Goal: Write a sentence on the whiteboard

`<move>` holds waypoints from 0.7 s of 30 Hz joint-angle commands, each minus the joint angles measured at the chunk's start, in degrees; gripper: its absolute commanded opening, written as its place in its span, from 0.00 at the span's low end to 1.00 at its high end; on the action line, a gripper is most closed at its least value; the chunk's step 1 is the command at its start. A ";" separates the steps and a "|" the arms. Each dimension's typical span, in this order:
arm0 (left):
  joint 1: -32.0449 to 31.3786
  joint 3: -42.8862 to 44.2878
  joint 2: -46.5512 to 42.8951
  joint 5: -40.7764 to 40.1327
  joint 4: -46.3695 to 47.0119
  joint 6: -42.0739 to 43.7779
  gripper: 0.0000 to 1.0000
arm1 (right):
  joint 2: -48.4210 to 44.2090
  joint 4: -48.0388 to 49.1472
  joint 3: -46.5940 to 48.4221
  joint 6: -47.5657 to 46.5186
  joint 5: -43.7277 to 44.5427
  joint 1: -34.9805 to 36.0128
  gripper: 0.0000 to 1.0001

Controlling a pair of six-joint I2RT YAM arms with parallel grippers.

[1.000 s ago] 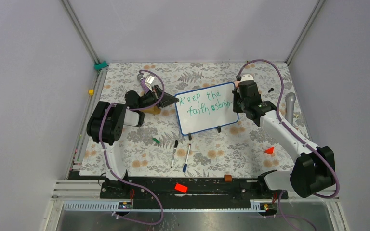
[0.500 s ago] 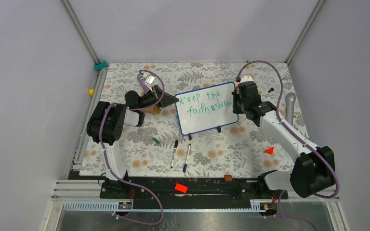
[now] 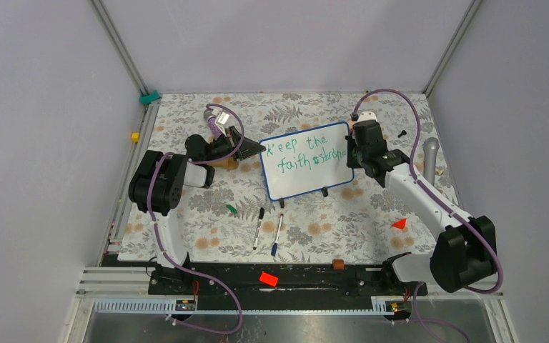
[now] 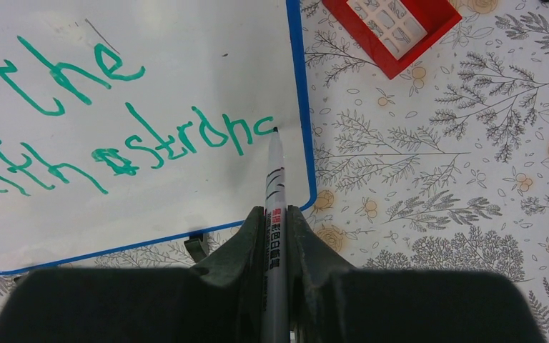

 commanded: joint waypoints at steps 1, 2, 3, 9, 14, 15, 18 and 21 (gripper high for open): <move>-0.71 0.04 -1.06 4.33 2.52 2.98 0.00 | 1.02 0.84 3.70 0.07 1.05 -0.50 0.00; -0.76 0.06 -1.00 4.35 2.55 2.96 0.00 | 1.27 0.85 3.98 0.03 1.01 -0.55 0.00; -0.73 0.07 -1.06 4.31 2.55 2.96 0.00 | 1.39 0.84 4.24 -0.02 0.84 -0.54 0.00; -0.66 0.03 -1.12 4.29 2.52 2.96 0.00 | 1.40 0.85 3.82 0.05 0.20 -0.56 0.00; -0.71 0.00 -1.15 4.35 2.55 2.97 0.00 | 0.32 0.87 1.19 0.73 0.74 -0.64 0.00; -0.66 -0.07 -1.09 4.30 2.55 2.96 0.00 | -0.08 0.81 0.59 1.06 0.69 -0.69 0.00; -0.62 0.00 -1.15 4.34 2.53 2.96 0.00 | -0.77 1.58 -1.73 1.70 -0.21 -0.64 0.00; -0.65 -0.11 -1.18 4.34 2.55 3.06 0.00 | -1.01 1.80 -2.96 1.65 -0.75 -0.64 0.00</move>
